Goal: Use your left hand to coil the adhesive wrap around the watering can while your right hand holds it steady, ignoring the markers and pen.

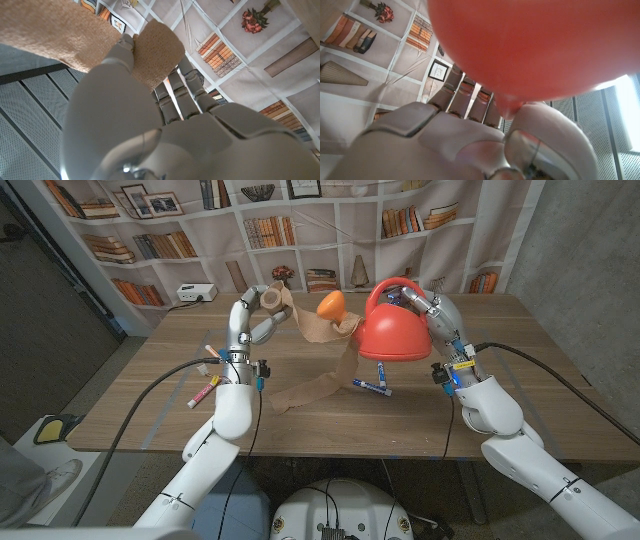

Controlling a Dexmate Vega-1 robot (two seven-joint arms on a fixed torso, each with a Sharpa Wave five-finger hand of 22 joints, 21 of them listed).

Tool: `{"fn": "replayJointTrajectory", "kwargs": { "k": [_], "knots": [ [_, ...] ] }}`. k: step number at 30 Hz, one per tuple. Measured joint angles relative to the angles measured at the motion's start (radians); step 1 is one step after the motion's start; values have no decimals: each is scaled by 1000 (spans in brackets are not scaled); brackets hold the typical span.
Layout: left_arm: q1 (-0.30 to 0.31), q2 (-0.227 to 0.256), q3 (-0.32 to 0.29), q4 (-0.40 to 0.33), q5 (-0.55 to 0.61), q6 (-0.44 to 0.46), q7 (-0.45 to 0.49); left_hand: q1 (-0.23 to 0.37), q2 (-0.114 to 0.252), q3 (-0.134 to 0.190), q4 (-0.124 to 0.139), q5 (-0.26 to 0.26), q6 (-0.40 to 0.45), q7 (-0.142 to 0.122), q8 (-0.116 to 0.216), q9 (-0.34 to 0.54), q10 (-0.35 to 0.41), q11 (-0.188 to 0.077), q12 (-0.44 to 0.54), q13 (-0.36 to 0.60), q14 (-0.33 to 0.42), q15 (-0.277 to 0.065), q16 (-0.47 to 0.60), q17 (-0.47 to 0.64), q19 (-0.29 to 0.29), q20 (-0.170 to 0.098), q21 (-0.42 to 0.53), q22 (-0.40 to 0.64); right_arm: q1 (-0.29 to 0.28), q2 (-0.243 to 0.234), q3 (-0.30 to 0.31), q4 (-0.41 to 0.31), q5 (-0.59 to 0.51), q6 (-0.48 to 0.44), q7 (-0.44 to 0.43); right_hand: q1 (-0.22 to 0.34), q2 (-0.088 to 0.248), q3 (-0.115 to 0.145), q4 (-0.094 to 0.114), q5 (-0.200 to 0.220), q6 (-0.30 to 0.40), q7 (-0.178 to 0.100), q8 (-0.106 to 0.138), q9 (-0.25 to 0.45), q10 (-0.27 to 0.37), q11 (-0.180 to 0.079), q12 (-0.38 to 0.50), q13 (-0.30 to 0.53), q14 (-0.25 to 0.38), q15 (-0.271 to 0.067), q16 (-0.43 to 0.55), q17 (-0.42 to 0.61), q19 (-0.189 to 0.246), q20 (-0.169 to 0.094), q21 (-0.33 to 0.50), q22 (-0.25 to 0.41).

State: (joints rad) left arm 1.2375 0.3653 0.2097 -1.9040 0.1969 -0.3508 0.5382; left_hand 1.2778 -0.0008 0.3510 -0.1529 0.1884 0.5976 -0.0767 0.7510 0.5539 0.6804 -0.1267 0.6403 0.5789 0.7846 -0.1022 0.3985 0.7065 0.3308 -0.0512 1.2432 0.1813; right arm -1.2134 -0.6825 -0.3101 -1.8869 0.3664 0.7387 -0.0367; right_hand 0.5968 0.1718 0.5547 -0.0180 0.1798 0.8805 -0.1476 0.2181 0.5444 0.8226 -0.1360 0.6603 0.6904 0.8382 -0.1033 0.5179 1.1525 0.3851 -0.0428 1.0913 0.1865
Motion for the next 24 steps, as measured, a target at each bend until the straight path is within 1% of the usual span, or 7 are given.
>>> {"fn": "replayJointTrajectory", "kwargs": {
  "k": [15, 18, 24],
  "knots": [
    [-51, -3, 24, 28, 0, -7, -30, -1, 1, 0, 0, 0, -1, 1, 0, 1, 0, 0, 4, 0, 0, 0, 1, 0, -2, -2, 0, 0, 4, -15, -36, -8, -28, -27, 19, -2, 2, 0, 0, 0, -2, 2, 0, 0, 0, 0, 2, 3, 0, 0, -1, 0, 0, 0, 0, -5],
    [-57, -3, 26, 31, 0, -7, -35, -1, 1, 0, 0, 0, -1, 1, 0, 1, 0, 0, 4, 0, 0, 0, 1, 0, -8, 3, 0, 0, 6, -18, -43, -8, -28, -32, 26, -2, 2, 0, 0, 0, -2, 2, 0, 0, 0, 0, 2, 3, 0, 0, -1, 0, 0, 0, 0, -5],
    [-73, -3, 32, 37, 3, -3, -46, -1, 1, 0, 0, 0, -1, 1, -1, 1, 0, 0, 4, 0, 0, 0, 1, 0, -8, 3, 0, 0, 13, -23, -59, -8, -28, -41, 45, -2, 2, 0, 0, 0, -2, 2, 0, 0, 0, 0, 2, 2, 0, 0, -1, 0, 0, 0, 0, -5]
  ]
}}
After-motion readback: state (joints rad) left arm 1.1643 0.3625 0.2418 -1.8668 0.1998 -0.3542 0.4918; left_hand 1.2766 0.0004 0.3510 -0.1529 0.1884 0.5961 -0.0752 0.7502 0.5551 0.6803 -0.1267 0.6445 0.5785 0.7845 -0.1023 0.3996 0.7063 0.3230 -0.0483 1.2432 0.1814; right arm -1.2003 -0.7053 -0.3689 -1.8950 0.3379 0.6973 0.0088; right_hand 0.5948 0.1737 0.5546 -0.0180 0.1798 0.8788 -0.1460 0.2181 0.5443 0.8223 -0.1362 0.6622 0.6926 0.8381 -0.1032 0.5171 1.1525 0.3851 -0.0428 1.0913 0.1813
